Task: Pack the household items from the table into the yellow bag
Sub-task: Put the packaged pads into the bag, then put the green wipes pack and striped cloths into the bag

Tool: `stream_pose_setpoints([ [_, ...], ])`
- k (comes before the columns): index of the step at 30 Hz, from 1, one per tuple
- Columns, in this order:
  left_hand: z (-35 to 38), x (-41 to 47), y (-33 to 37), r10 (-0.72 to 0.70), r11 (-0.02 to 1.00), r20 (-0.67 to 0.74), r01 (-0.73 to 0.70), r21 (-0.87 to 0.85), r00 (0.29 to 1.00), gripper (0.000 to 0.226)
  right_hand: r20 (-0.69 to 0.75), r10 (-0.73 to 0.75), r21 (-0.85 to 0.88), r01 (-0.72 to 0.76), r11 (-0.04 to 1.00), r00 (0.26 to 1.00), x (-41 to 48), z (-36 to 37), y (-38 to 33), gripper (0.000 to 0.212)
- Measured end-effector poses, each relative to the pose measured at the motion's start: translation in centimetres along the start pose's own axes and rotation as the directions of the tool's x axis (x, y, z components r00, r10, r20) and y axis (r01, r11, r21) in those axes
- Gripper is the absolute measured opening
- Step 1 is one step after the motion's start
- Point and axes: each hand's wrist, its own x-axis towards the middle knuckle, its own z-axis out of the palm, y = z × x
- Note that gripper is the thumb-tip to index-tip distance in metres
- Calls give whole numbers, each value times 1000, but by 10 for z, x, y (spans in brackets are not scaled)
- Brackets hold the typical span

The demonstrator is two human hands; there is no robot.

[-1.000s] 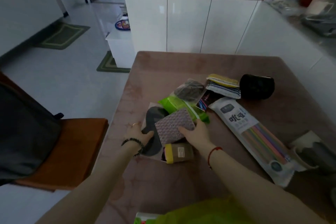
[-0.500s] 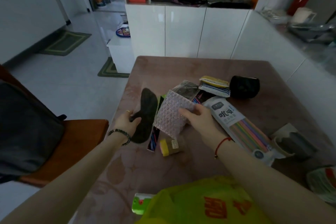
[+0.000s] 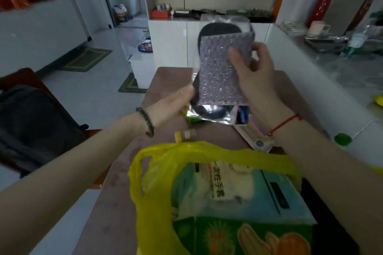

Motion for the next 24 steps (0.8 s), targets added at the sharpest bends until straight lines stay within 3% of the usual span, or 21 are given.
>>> stream_pose_setpoints([
  [2, 7, -24, -8, -24, 943, 98, -10, 333, 995, 107, 40, -132, -30, 133, 991, 990, -19, -24, -21, 33],
  [3, 10, -36, -15, -51, 856, 156, -37, 516, 986, 101, 100, -198, -44, 203, 978, 975, -30, -34, -29, 44],
  [4, 12, -46, -23, -96, 741, 176, -48, 670, 980, 72, 178, -254, -59, 268, 962, 951, -42, -43, -36, 58],
  [5, 16, -55, -26, -125, 629, 173, -57, 776, 977, 44, 260, -282, -86, 313, 946, 924, -54, -50, -40, 73],
  [6, 22, -58, -26, -90, 564, 145, -69, 823, 985, 33, 339, -280, -141, 343, 929, 898, -66, -56, -44, 88],
  [7, 29, -63, -23, -64, 564, 113, -58, 824, 992, 30, 411, -261, -216, 372, 903, 873, -78, -63, -46, 99],
  [9, 32, -65, -17, -36, 629, -18, 37, 776, 999, 32, 520, -272, -363, 498, 788, 810, -104, -72, -46, 95],
  [11, 30, -67, -16, -17, 673, -59, 55, 738, 998, 35, 641, -399, -386, 725, 571, 656, -127, -79, -38, 77],
  [14, 32, -74, -9, -27, 761, -37, 44, 647, 999, 8, 800, -439, -302, 907, 294, 409, -151, -79, -8, 58],
  [15, 33, -75, -9, -10, 778, -14, 17, 628, 1000, 15, 830, -404, -320, 921, 220, 385, -155, -77, 4, 55],
  [16, 33, -77, -9, -9, 793, 5, 4, 609, 1000, 22, 841, -351, -369, 912, 182, 410, -156, -76, 17, 58],
  [18, 33, -78, -8, 7, 821, 50, -34, 570, 999, 25, 827, -200, -500, 850, 168, 526, -157, -72, 39, 72],
  [20, 34, -80, -5, 12, 824, 109, -72, 561, 994, 24, 814, 27, -577, 801, 157, 581, -159, -61, 56, 79],
  [22, 34, -83, -4, -31, 830, 211, -92, 550, 977, 18, 795, 252, -599, 781, 177, 552, -162, -50, 69, 75],
  [24, 31, -85, -3, -120, 845, 316, -70, 530, 941, 11, 791, 397, -579, 781, 236, 466, -162, -45, 71, 72],
])
